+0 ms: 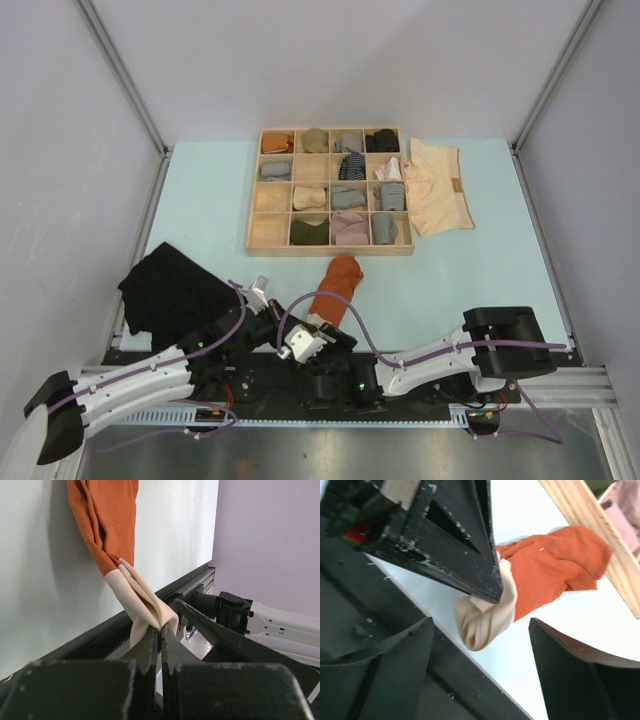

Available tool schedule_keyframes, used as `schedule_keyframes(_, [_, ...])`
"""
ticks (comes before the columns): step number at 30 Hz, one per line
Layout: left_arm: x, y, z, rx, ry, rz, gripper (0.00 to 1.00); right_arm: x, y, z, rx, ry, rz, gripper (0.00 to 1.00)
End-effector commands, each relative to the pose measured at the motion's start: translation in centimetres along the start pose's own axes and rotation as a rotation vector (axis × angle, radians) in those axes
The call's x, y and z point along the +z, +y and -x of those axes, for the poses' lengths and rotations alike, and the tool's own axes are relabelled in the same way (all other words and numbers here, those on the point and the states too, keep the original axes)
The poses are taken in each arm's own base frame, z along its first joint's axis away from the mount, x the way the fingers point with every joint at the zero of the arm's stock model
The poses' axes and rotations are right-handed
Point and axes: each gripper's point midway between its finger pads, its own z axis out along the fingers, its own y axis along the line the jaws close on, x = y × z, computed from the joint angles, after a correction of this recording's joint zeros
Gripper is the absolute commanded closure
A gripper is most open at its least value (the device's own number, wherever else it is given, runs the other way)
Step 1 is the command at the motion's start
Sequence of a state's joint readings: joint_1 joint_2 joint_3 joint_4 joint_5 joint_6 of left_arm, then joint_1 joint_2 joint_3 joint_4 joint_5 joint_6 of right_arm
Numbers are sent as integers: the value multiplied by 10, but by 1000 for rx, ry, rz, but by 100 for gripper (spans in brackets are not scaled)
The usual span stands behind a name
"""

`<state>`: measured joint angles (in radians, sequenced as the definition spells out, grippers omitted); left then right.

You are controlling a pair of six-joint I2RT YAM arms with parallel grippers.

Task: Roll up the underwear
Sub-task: Roll the underwear to the center of the board.

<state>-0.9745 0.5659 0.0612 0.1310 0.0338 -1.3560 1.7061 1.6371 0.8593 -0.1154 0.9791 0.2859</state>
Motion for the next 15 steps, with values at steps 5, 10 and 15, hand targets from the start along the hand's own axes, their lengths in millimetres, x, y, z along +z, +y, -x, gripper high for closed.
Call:
schedule_keyframes(5, [-2,0,-1,-43,6,-4,100,2,-12,16,17,-70,-133,48])
schedule_keyframes(10, [-1,3,-1,-44,5,3,100,0,-13,15,25,-75,-117,81])
schedule_keyframes(15, [0,4,-1,-43,9,6,100,4,-10,9,59,-54,-42,92])
